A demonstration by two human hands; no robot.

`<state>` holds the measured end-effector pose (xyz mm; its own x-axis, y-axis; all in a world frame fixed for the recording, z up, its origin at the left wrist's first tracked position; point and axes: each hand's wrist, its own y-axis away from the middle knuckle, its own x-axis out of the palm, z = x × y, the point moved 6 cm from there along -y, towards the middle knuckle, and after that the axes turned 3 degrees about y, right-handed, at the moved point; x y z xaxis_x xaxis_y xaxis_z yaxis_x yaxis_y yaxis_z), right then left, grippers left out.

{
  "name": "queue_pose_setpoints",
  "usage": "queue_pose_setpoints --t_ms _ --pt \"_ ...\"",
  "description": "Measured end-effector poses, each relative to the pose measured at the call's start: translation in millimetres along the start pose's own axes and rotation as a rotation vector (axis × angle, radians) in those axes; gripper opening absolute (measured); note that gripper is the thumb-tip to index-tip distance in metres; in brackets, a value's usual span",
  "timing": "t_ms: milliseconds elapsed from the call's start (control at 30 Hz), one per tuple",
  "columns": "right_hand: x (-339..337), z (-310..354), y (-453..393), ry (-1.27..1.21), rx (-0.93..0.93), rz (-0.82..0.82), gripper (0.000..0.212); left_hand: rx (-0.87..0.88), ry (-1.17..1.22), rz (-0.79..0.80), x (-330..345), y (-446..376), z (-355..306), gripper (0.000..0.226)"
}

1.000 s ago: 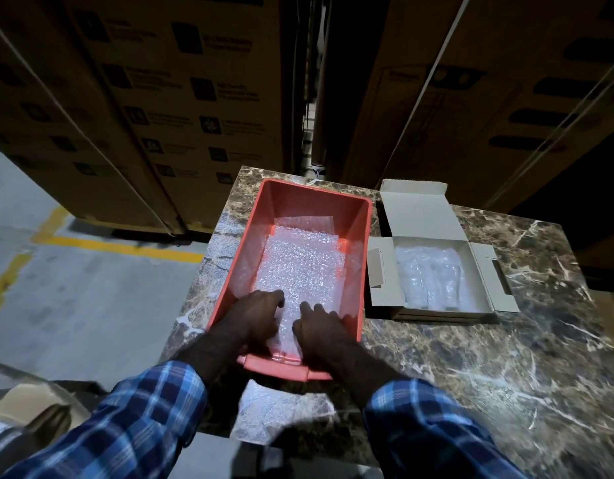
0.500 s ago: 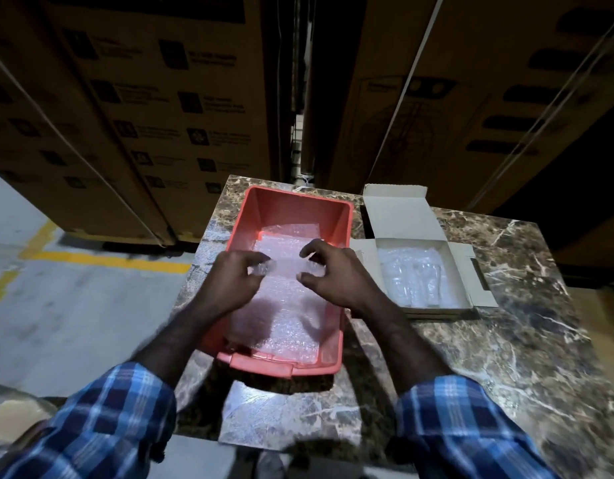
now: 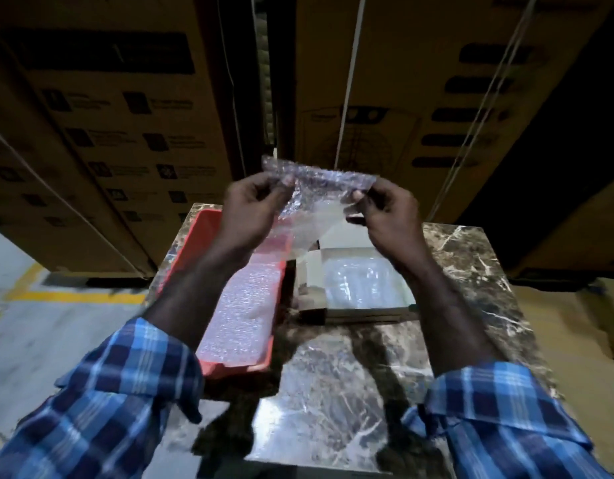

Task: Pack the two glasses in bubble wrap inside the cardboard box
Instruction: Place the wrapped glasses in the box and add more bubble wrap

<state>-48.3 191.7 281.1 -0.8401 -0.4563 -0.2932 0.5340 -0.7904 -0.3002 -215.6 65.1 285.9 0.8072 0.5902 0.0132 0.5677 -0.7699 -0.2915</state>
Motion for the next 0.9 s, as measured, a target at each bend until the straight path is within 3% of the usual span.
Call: queue_pose_setpoints --t_ms 167,267,433,533,633,733,767,833,900 --pt "-101.2 4.0 10.0 0.12 -0.109 -0.178 0.009 0.042 0.127 -0.001 98.0 4.4 -23.1 0.017" --pt "-156.6 0.3 34.9 0.31 -0.234 -0.274 0.016 0.096 0.13 0.032 146.8 19.5 -28.2 0.017" --pt "-211.4 -41.1 104.7 0.494 -0.306 -0.305 0.02 0.029 0.132 0.17 207.2 75.1 -0.9 0.022" --pt "-219.2 -84.7 166.9 0.508 -0.281 -0.231 0.017 -0.157 0.1 0.231 224.2 124.8 46.7 0.009" --pt "-213.4 -138.8 224.2 0.533 -0.171 -0.096 0.022 -0.294 -0.037 0.349 227.3 175.5 103.2 0.017" --pt "-195.1 -189.8 269.4 0.627 -0.133 0.036 0.019 -0.394 -0.201 0.426 220.3 211.2 154.9 0.011" --pt "-187.1 -204.2 279.8 0.659 -0.12 0.085 0.019 -0.426 -0.256 0.44 216.4 218.4 169.6 0.02" --pt "-170.0 -225.1 293.8 0.702 -0.081 0.207 0.031 -0.459 -0.343 0.485 212.3 230.5 190.8 0.033" --pt "-151.3 -237.7 304.8 0.741 -0.066 0.368 0.05 -0.479 -0.382 0.531 207.5 239.8 204.9 0.029"
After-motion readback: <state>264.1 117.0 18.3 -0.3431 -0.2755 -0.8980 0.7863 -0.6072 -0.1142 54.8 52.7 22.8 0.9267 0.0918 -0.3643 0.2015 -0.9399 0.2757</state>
